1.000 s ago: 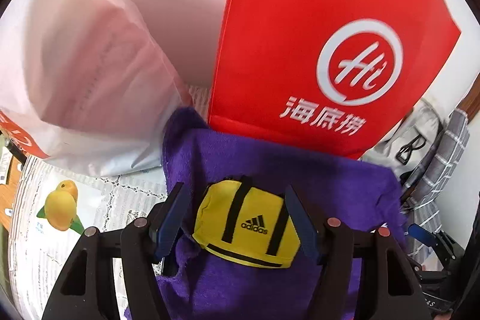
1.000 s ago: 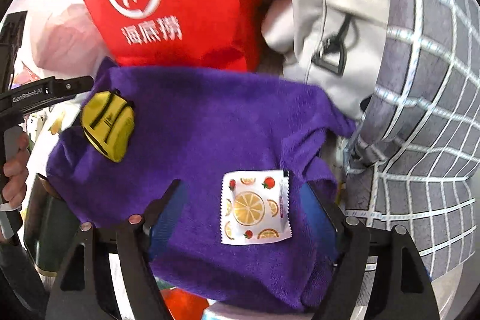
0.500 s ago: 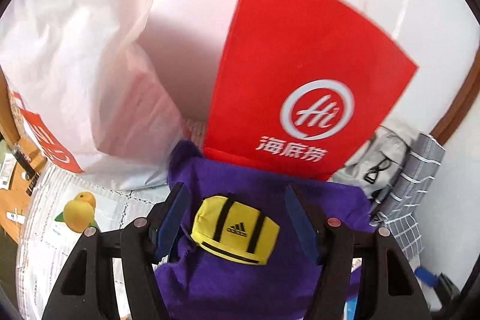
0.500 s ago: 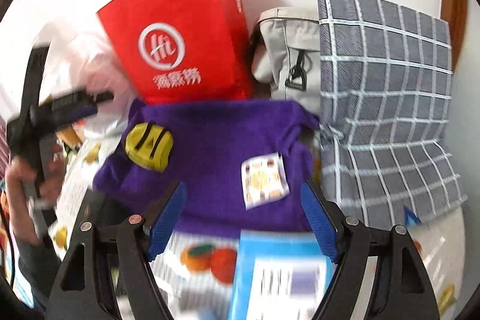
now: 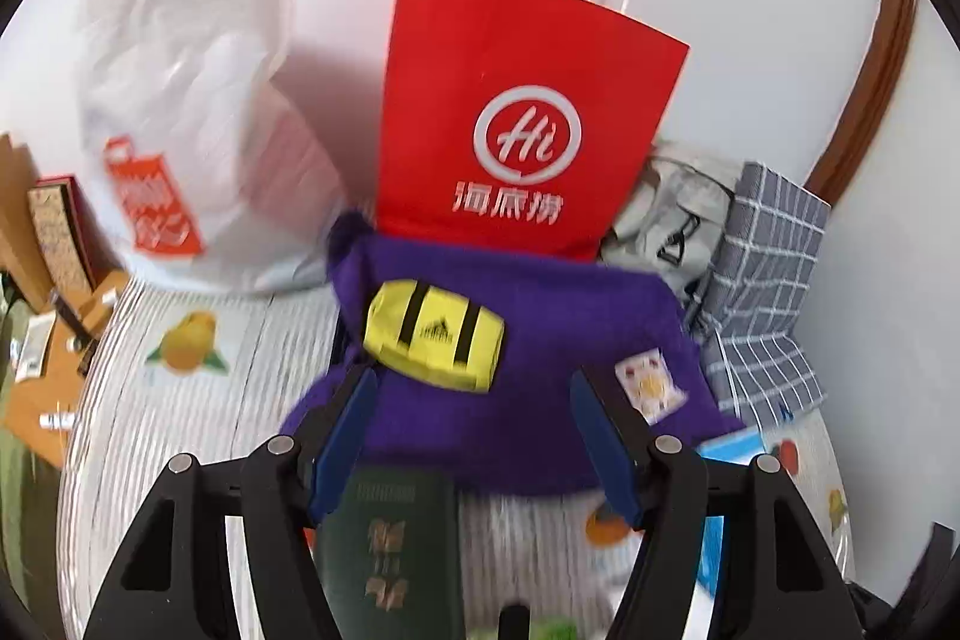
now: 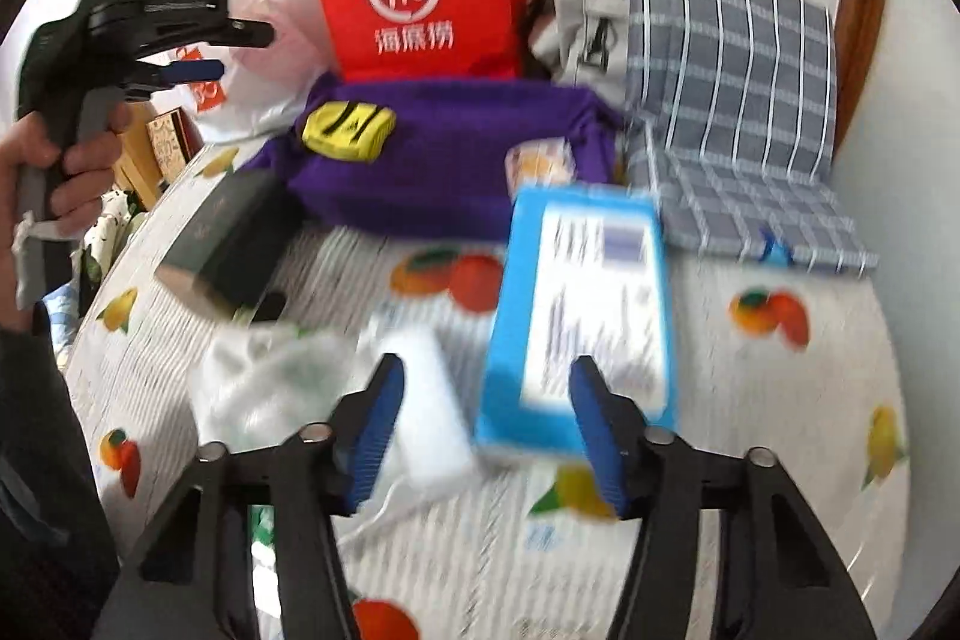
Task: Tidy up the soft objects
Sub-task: 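Grasp the white sponge block with the right tool while the left tool returns to the bed, then grasp the white cloth with the left tool while the right tool lifts the sponge block, then carry the white cloth with the left tool while the right tool carries the sponge toward the purple towel, then open the left tool to drop the white cloth while the right tool releases the sponge onto the towel, then move the right tool to the white mesh bag while the left tool moves to a black watch strap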
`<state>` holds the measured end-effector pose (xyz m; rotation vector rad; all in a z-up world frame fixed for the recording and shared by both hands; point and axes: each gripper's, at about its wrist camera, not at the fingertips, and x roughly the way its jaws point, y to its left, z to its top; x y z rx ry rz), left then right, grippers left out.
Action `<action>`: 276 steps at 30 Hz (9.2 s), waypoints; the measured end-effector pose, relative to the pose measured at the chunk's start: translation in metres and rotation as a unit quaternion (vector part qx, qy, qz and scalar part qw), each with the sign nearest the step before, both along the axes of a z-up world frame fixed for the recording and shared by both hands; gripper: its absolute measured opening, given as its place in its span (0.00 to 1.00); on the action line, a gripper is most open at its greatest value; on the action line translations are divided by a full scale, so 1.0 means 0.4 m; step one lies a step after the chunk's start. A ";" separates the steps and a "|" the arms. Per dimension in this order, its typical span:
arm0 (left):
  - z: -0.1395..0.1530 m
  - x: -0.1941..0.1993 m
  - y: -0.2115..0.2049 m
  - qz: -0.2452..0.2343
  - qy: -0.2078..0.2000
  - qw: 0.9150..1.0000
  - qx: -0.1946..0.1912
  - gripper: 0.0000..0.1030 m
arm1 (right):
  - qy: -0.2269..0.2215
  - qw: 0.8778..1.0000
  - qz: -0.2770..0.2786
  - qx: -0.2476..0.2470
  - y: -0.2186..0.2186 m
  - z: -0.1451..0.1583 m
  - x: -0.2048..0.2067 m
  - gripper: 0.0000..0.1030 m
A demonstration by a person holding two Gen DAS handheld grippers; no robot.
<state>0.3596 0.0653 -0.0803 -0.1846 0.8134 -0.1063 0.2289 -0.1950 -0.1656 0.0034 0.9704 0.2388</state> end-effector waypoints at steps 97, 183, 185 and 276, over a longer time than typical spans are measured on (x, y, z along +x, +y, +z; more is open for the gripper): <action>-0.213 -0.508 0.104 -0.013 0.039 0.998 0.036 0.20 | -0.030 0.996 -0.059 -0.051 -0.102 -0.127 -0.217 0.31; -0.007 -0.131 0.011 -0.017 0.002 0.999 0.036 0.23 | -0.105 0.994 -0.021 0.007 -0.068 0.186 0.184 0.29; 0.002 -0.110 0.011 -0.016 0.001 0.999 0.037 0.23 | -0.108 0.994 -0.022 0.001 -0.065 0.190 0.203 0.29; -0.008 0.128 0.000 -0.010 0.023 0.999 -0.044 0.73 | -0.038 0.998 0.045 0.034 0.070 0.048 0.077 0.73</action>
